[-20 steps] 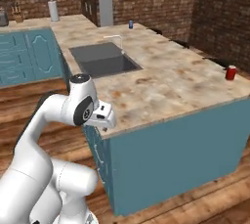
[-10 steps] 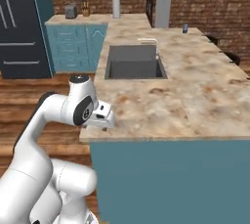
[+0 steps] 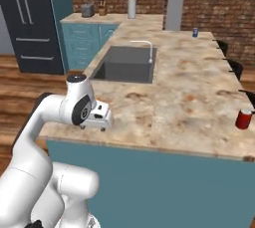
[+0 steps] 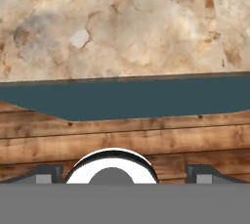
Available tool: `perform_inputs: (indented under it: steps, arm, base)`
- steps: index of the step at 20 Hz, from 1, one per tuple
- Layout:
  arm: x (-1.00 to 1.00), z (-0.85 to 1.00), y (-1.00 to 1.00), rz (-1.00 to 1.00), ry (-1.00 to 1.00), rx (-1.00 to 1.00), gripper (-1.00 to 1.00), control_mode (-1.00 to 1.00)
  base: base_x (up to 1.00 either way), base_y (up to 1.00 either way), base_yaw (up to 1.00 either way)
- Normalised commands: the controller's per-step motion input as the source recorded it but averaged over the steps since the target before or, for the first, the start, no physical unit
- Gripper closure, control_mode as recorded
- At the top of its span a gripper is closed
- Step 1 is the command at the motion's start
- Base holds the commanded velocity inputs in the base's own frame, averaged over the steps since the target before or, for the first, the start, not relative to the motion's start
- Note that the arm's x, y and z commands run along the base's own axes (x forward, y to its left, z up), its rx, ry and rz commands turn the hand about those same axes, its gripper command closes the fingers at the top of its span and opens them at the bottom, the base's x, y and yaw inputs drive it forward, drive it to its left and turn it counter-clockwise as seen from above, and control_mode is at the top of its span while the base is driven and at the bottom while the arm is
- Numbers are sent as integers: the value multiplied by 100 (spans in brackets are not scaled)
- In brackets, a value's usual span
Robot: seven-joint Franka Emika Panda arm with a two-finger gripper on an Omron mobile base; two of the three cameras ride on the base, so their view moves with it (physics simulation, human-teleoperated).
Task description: Four empty soda cans are scattered around the kitchen. Gather all the cans and cluster them next to the stove for recycling.
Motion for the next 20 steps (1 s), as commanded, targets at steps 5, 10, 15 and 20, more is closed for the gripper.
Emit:
perform_inputs:
  steps: [5,10,15,20]
  arm:
    - [0,0,0,0,0,0,-100,100]
    - [0,0,0,0,0,0,-100,100]
    - [0,0,0,0,0,0,-100,100]
    - [0,0,0,0,0,0,-100,100]
  base:
    - [0,-100,3]
    - [0,-100,3]
    - [6,-100,5]
    - [6,-100,5]
